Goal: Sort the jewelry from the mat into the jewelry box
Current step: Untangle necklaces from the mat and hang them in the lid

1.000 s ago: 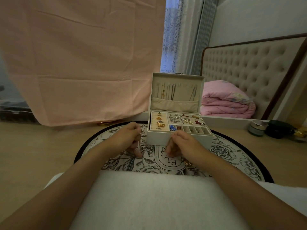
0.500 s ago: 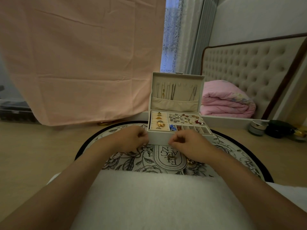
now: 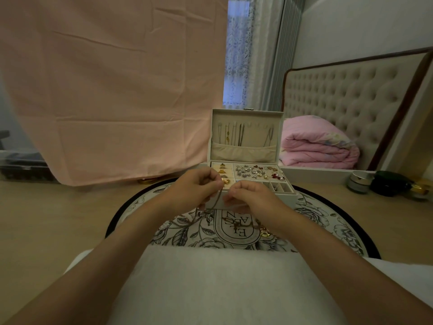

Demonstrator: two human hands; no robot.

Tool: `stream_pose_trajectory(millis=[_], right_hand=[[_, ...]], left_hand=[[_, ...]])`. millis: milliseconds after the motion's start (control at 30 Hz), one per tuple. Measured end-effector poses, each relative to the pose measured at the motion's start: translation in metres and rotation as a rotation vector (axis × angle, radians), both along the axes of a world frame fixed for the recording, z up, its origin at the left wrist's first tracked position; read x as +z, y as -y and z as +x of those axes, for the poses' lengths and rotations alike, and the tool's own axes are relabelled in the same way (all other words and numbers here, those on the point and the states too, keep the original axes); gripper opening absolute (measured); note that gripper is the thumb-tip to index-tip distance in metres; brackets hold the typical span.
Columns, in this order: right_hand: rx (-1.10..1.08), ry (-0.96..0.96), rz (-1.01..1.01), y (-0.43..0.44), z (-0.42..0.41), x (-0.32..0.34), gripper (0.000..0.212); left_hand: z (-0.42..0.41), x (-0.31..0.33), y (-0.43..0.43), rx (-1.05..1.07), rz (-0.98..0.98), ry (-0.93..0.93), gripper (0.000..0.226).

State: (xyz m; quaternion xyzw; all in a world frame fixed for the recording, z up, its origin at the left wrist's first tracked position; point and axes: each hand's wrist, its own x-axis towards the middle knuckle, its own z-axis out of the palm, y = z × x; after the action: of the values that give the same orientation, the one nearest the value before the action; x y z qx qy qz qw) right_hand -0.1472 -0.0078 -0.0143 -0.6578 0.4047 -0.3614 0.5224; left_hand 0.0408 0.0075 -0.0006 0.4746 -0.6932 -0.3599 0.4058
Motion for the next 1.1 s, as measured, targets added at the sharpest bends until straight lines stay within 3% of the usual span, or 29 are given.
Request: stream_pose_trajectory(millis=[67, 167, 300, 400, 500, 900, 1100], right_hand=[[0.066, 0.095, 0.060, 0.002, -0.001, 0.001, 0.011], [0.193, 0.168, 0.089, -0.001, -0.001, 0.007, 0.025], [0.112, 0.105, 0.019, 0.005, -0.002, 0.021, 0.013], [0.076, 0.175, 0.090, 0.017, -0.007, 0.038, 0.018], [0.025, 0.125, 0.067, 0.032, -0.016, 0.060, 0.024], [-0.206, -0.154, -0.246, 0.128, -0.032, 0.142, 0.021], [-0.423, -0.240, -0.491, 0.191, -0.031, 0.138, 0.004]], left_hand=[[-0.004, 0.005, -0.001, -0.019, -0.019, -0.027, 0.010], [-0.011, 0.016, 0.001, -0.045, -0.057, -0.021, 0.012], [-0.015, 0.039, 0.014, -0.014, -0.122, 0.052, 0.009], [-0.011, 0.058, 0.028, -0.004, -0.095, 0.135, 0.011], [-0.008, 0.074, 0.041, -0.041, -0.010, 0.111, 0.013], [-0.023, 0.123, 0.138, 0.082, -0.190, 0.007, 0.017], [-0.030, 0.114, 0.201, 0.259, -0.286, 0.179, 0.019]])
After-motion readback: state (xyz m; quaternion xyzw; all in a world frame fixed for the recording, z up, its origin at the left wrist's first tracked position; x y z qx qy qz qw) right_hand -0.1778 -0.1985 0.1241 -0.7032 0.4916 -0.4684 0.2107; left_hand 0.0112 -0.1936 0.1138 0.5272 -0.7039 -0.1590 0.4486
